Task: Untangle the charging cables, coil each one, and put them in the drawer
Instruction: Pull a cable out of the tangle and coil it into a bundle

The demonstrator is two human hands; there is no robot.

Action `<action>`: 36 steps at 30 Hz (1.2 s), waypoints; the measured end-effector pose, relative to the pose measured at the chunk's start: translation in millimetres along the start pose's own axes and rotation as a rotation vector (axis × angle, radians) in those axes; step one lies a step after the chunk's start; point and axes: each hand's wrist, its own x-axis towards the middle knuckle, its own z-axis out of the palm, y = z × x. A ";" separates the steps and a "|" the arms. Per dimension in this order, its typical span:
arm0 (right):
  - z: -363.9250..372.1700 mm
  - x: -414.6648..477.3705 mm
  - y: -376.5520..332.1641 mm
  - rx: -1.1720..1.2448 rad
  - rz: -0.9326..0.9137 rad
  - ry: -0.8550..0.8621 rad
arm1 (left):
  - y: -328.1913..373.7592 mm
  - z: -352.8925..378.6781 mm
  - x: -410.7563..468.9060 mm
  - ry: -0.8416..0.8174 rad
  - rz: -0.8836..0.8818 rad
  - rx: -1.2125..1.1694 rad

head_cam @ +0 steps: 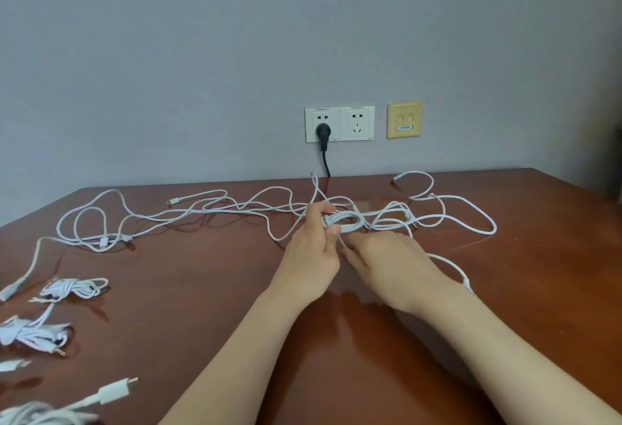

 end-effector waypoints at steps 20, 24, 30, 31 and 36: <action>-36.3 -6.2 18.8 0.870 0.236 0.129 | 5.0 12.2 -6.1 -0.235 -0.044 -0.231; -33.3 -4.6 20.7 0.923 0.264 0.146 | 6.3 13.4 -6.3 -0.195 -0.033 -0.273; -30.2 -3.4 13.4 0.873 0.353 0.276 | 4.8 15.7 -4.2 -0.173 -0.074 -0.283; -30.5 -3.2 12.0 0.850 0.377 0.295 | 4.4 17.2 -3.3 -0.156 -0.082 -0.317; -24.3 -2.4 4.1 0.701 0.400 0.317 | 2.1 19.0 1.2 -0.077 -0.129 -0.425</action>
